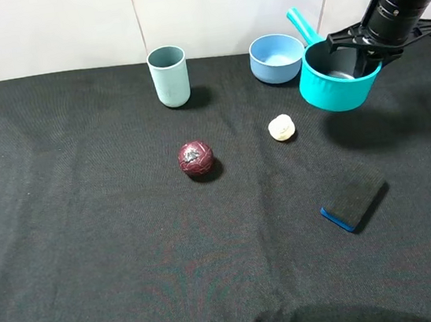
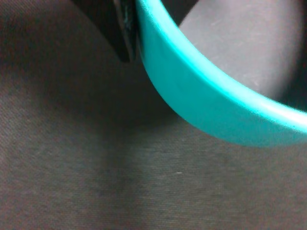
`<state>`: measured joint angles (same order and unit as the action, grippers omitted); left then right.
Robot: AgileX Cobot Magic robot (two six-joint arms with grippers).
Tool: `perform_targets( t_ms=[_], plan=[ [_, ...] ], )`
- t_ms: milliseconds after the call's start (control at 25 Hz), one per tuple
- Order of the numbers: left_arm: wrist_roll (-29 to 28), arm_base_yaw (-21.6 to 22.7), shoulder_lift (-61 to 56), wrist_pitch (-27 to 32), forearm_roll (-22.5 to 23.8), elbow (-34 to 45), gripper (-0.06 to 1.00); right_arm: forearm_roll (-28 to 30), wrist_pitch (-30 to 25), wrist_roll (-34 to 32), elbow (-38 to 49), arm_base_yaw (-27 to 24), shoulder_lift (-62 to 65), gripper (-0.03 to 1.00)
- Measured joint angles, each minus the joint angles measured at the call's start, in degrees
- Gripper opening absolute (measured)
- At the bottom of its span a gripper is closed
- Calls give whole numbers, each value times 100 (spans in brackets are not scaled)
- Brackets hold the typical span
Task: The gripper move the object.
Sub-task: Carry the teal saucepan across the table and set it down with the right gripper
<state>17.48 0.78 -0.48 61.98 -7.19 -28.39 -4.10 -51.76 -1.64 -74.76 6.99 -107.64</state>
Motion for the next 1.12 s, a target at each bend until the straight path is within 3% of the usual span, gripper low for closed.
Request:
perform_targets(
  t_ms=[560, 880, 1120],
  plan=[
    [0, 0, 0, 0, 0, 0, 99, 306, 232, -871, 9, -56, 0, 0],
    [0, 0, 0, 0, 0, 0, 99, -122, 1012, -973, 921, -328, 0, 0],
    [0, 0, 0, 0, 0, 0, 99, -152, 1316, -1032, 1111, -365, 0, 0]
  ],
)
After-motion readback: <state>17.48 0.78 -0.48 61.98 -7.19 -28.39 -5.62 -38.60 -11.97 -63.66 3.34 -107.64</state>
